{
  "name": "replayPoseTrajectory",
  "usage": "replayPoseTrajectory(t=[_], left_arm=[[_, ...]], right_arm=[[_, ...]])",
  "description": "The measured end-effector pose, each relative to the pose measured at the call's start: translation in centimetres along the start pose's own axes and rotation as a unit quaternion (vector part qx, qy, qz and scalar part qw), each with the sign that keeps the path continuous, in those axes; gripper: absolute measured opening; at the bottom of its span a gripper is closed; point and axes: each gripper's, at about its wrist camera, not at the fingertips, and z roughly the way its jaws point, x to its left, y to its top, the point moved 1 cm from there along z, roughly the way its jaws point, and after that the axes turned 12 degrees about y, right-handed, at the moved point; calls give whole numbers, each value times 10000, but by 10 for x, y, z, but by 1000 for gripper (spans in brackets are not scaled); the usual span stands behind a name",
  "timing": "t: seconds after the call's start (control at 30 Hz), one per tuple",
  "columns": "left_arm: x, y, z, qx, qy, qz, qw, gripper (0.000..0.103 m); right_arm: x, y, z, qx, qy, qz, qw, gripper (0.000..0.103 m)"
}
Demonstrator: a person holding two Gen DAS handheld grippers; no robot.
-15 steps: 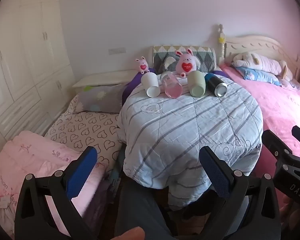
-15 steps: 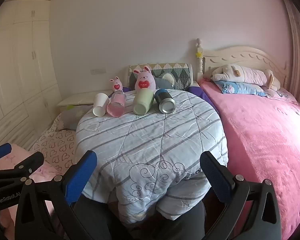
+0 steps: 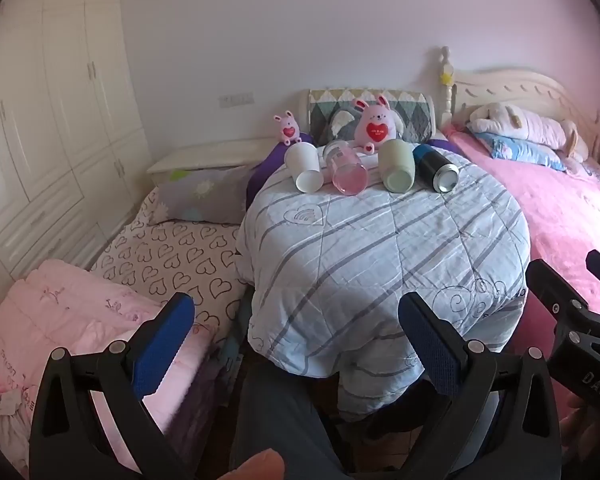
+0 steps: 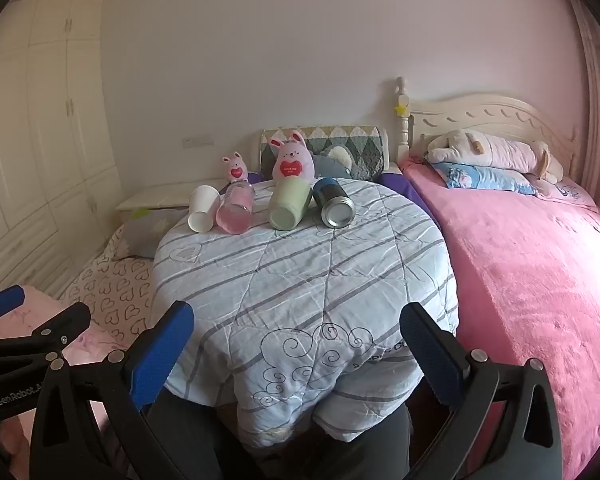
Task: Flip cup upright
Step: 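Move the right tool toward the pink-labelled glass jar lying on its side, then close the right gripper around the middle of the pink-labelled jar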
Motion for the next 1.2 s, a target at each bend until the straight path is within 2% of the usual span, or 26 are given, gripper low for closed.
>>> replayPoseTrajectory(t=[0.27, 0.6, 0.93, 1.2], left_arm=[[-3, 10, 21, 282, 11, 12, 9996, 103], [3, 44, 70, 640, 83, -94, 9979, 103], [11, 90, 143, 893, 183, -158, 9957, 103], [14, 114, 203, 1103, 269, -183, 9934, 103]], right_arm=[[0, 11, 18, 194, 50, -13, 9998, 103], [7, 40, 68, 615, 109, -67, 9980, 103], [17, 82, 145, 990, 156, -164, 9948, 103], [16, 104, 210, 1290, 198, -210, 9912, 103]])
